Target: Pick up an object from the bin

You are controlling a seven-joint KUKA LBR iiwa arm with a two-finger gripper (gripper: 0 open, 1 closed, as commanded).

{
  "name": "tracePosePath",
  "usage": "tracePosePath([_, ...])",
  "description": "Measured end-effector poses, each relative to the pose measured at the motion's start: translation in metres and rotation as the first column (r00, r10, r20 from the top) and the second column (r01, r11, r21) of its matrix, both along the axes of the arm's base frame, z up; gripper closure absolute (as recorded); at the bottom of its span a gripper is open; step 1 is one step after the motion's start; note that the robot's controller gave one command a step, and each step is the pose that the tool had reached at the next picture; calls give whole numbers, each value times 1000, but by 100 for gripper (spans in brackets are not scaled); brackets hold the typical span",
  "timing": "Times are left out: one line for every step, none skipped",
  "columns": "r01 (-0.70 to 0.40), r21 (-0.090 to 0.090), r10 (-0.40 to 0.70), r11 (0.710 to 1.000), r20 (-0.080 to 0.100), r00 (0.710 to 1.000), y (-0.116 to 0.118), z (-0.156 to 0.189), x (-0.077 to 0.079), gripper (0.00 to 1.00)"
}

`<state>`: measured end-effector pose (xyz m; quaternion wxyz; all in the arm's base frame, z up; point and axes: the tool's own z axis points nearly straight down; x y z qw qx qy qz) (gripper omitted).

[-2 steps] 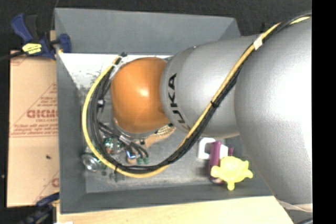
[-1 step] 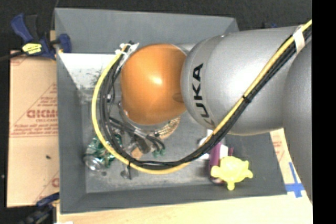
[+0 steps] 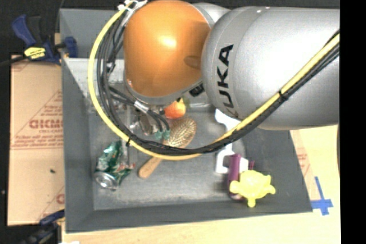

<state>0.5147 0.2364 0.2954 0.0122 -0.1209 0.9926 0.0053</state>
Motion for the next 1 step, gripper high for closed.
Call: tracePosePath([-18,-4,18,1000,-7,1000,-2,3,-4,0])
